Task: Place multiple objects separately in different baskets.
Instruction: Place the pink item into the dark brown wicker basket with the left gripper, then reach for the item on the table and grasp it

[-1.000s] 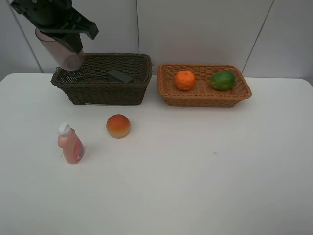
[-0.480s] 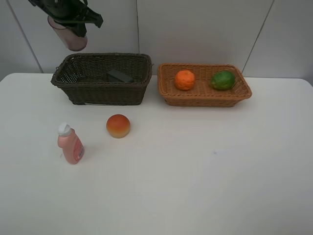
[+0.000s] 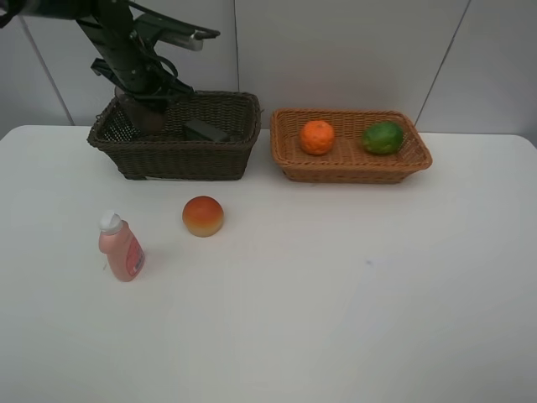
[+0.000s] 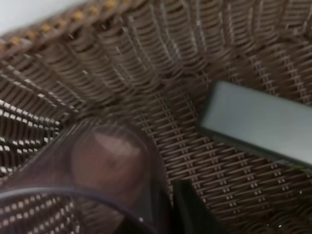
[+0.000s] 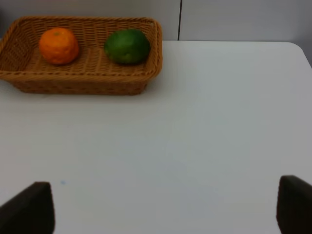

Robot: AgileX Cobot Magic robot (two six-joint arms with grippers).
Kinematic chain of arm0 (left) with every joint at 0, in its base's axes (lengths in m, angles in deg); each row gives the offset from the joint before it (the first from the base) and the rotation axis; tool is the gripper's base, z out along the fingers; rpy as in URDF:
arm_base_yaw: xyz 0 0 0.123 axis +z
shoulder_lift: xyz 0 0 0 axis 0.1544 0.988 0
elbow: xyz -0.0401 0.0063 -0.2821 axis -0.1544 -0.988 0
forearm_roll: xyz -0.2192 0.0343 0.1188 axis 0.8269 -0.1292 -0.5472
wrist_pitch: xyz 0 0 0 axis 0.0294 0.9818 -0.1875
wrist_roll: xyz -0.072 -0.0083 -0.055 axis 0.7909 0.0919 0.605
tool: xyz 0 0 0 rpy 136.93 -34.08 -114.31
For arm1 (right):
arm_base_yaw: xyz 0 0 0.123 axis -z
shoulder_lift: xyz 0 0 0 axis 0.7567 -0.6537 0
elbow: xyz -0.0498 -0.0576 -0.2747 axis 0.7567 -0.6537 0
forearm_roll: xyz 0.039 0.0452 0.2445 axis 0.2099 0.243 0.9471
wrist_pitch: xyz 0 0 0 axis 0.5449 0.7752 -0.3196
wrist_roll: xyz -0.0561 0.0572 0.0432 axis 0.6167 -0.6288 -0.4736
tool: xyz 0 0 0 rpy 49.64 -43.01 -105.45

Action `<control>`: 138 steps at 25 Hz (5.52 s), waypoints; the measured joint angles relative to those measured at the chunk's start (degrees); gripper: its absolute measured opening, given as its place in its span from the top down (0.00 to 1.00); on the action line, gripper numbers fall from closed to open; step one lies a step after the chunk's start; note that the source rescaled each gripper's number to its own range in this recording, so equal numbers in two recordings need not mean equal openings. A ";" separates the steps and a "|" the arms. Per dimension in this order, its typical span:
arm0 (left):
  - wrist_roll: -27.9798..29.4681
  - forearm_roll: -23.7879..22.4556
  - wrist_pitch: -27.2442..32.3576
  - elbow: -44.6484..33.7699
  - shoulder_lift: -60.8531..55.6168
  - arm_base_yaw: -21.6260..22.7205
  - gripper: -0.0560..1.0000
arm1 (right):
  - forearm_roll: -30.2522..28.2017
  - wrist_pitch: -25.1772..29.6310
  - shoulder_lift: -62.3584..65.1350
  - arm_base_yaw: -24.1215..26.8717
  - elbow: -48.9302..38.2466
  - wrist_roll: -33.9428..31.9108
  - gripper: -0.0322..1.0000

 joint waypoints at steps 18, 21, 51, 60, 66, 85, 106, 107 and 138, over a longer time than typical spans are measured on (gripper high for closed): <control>-15.76 5.68 -1.84 0.15 0.94 0.00 0.07 | 0.00 0.00 0.00 0.00 0.00 0.00 0.00; -15.57 5.68 -2.02 0.22 0.94 0.00 0.03 | 0.00 0.00 0.00 0.00 0.00 0.00 0.00; -0.41 2.66 27.64 -3.15 -16.98 -5.73 0.02 | 0.00 0.00 0.00 0.00 0.00 -0.13 0.00; 3.89 1.89 27.28 -20.73 -32.15 -8.85 0.02 | 0.00 0.00 0.00 0.00 0.00 -0.13 0.00; 9.29 1.95 28.70 -28.46 -37.52 -11.51 0.02 | 0.00 0.00 0.00 0.00 0.00 -0.13 0.00; 21.70 1.19 21.11 -40.89 -37.75 -11.95 0.02 | 0.00 0.00 0.00 0.00 0.00 -0.13 0.00; 24.15 0.75 11.65 -41.12 -22.89 -11.95 0.02 | 0.00 0.00 0.00 0.00 0.00 -0.13 0.00; 24.15 0.75 11.26 -41.12 -22.67 -11.95 0.02 | 0.00 0.00 0.00 0.00 0.00 -0.13 0.00; 24.15 -1.40 5.85 -41.25 -17.88 -10.16 0.02 | 0.00 0.00 0.00 0.00 0.00 -0.13 0.00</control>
